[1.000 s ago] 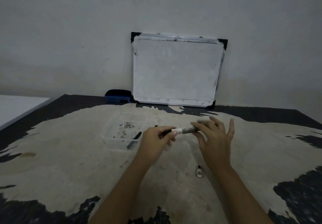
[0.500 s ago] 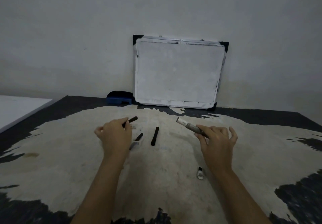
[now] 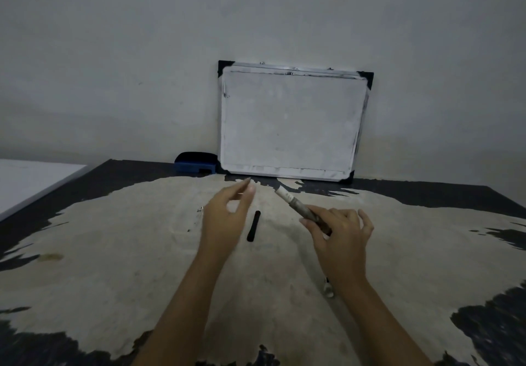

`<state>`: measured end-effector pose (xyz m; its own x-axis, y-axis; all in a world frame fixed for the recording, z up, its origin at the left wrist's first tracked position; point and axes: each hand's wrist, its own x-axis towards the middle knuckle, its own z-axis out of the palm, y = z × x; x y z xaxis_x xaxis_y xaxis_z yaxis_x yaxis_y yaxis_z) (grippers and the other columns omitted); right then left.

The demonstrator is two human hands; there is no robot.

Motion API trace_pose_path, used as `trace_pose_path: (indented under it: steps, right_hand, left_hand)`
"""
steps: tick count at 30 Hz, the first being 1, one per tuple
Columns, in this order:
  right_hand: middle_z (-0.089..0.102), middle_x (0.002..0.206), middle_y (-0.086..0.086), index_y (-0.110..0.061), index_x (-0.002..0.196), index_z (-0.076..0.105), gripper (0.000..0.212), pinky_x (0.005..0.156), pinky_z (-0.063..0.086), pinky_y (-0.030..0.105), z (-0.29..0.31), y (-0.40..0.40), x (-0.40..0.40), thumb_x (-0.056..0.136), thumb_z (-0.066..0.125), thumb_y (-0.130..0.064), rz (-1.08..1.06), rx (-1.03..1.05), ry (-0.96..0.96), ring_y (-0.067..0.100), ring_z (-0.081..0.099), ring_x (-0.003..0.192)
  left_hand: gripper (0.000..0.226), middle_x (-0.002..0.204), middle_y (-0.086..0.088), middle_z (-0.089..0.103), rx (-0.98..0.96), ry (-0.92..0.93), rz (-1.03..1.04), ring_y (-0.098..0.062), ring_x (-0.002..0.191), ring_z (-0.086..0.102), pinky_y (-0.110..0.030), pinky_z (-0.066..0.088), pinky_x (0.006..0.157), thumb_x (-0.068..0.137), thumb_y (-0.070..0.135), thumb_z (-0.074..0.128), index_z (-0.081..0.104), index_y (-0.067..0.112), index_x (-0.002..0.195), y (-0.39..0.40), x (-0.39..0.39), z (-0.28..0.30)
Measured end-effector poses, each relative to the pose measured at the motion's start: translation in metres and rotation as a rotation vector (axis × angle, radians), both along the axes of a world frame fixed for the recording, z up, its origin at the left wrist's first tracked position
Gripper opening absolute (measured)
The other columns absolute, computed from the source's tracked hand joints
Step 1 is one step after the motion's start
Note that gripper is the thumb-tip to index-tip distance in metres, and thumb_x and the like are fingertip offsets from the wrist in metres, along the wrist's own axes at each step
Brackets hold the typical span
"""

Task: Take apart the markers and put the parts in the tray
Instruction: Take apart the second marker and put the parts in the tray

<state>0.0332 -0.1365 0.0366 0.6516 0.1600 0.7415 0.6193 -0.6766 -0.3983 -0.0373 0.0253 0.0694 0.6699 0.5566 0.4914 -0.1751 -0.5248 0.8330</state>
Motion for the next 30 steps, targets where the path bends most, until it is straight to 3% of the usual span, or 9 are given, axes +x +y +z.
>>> trace_pose_path:
  steps: [3, 6, 8, 10, 14, 16, 23, 26, 30]
  right_hand:
    - [0.065, 0.07, -0.009, -0.026, 0.096, 0.071, 0.021, 0.098, 0.026, 0.044, 0.002, 0.007, -0.007, 0.077, 0.068, -0.036, 0.082, 0.061, 0.039, 0.017, 0.054, 0.079]
    - [0.067, 0.072, -0.008, -0.029, 0.099, 0.071, 0.023, 0.096, 0.029, 0.045, 0.002, 0.012, -0.011, 0.079, 0.063, -0.039, 0.123, 0.073, 0.073, 0.016, 0.053, 0.079]
    - [0.067, 0.073, -0.01, -0.029, 0.1, 0.071, 0.026, 0.094, 0.03, 0.042, 0.002, 0.017, -0.013, 0.079, 0.062, -0.042, 0.151, 0.082, 0.096, 0.013, 0.05, 0.077]
    - [0.067, 0.074, -0.012, -0.028, 0.102, 0.071, 0.031, 0.089, 0.035, 0.039, 0.002, 0.021, -0.014, 0.079, 0.059, -0.045, 0.203, 0.09, 0.124, 0.012, 0.052, 0.077]
    - [0.065, 0.095, -0.01, -0.019, 0.113, 0.065, 0.032, 0.081, 0.041, 0.013, -0.002, 0.026, -0.016, 0.082, 0.068, -0.026, 0.325, 0.273, 0.34, 0.007, 0.057, 0.091]
    - [0.064, 0.101, -0.007, -0.017, 0.117, 0.062, 0.034, 0.083, 0.043, 0.013, -0.006, 0.029, -0.017, 0.084, 0.066, -0.02, 0.321, 0.271, 0.437, 0.005, 0.057, 0.095]
    - [0.051, 0.132, -0.002, -0.027, 0.129, 0.052, 0.037, 0.095, 0.038, 0.022, -0.019, 0.052, -0.018, 0.091, 0.054, -0.025, 0.446, -0.095, 0.513, 0.007, 0.046, 0.113]
    - [0.032, 0.15, 0.001, -0.035, 0.136, 0.04, 0.042, 0.108, 0.029, 0.033, -0.024, 0.059, -0.019, 0.095, 0.044, -0.037, 0.459, -0.31, 0.488, 0.016, 0.03, 0.135]
    - [0.025, 0.154, 0.005, -0.035, 0.139, 0.036, 0.044, 0.112, 0.021, 0.035, -0.026, 0.061, -0.021, 0.097, 0.033, -0.045, 0.423, -0.493, 0.416, 0.02, 0.024, 0.139]
  left_hand:
    - [0.021, 0.1, 0.014, 0.064, -0.197, 0.013, -0.264, 0.003, 0.09, 0.059, -0.004, 0.047, 0.071, 0.087, 0.026, 0.057, 0.06, 0.029, 0.108, -0.025, 0.002, 0.002]
    - [0.017, 0.097, 0.001, 0.072, -0.396, 0.004, -0.382, -0.013, 0.095, 0.066, -0.021, 0.053, 0.083, 0.084, 0.02, 0.063, 0.066, 0.025, 0.1, -0.033, 0.005, -0.005]
    - [0.022, 0.098, -0.005, 0.072, -0.431, -0.004, -0.374, -0.016, 0.095, 0.067, -0.027, 0.053, 0.085, 0.083, 0.018, 0.065, 0.067, 0.016, 0.104, -0.032, 0.005, -0.007]
    - [0.021, 0.096, -0.006, 0.073, -0.427, -0.028, -0.352, -0.014, 0.091, 0.068, -0.023, 0.054, 0.082, 0.082, 0.017, 0.064, 0.068, 0.012, 0.102, -0.029, 0.004, -0.006]
    - [0.017, 0.09, 0.0, 0.071, -0.355, -0.143, -0.211, -0.004, 0.082, 0.067, -0.011, 0.052, 0.072, 0.083, 0.017, 0.062, 0.066, 0.014, 0.099, -0.012, 0.0, 0.002]
    - [0.015, 0.09, 0.002, 0.069, -0.396, -0.214, -0.104, 0.001, 0.08, 0.066, -0.007, 0.05, 0.069, 0.084, 0.018, 0.061, 0.065, 0.017, 0.098, 0.002, -0.002, 0.006]
    - [0.024, 0.089, 0.0, 0.069, -0.49, -0.318, 0.082, -0.005, 0.082, 0.065, -0.004, 0.048, 0.06, 0.084, 0.021, 0.063, 0.065, 0.008, 0.103, 0.025, -0.006, 0.007]
    - [0.018, 0.086, 0.002, 0.069, -0.5, -0.315, 0.106, -0.002, 0.079, 0.064, -0.005, 0.05, 0.065, 0.083, 0.022, 0.063, 0.065, 0.012, 0.099, 0.028, -0.005, 0.004]
    - [0.017, 0.086, 0.003, 0.069, -0.495, -0.318, 0.131, -0.003, 0.081, 0.064, -0.007, 0.05, 0.067, 0.084, 0.024, 0.063, 0.067, 0.014, 0.096, 0.03, -0.005, 0.002]
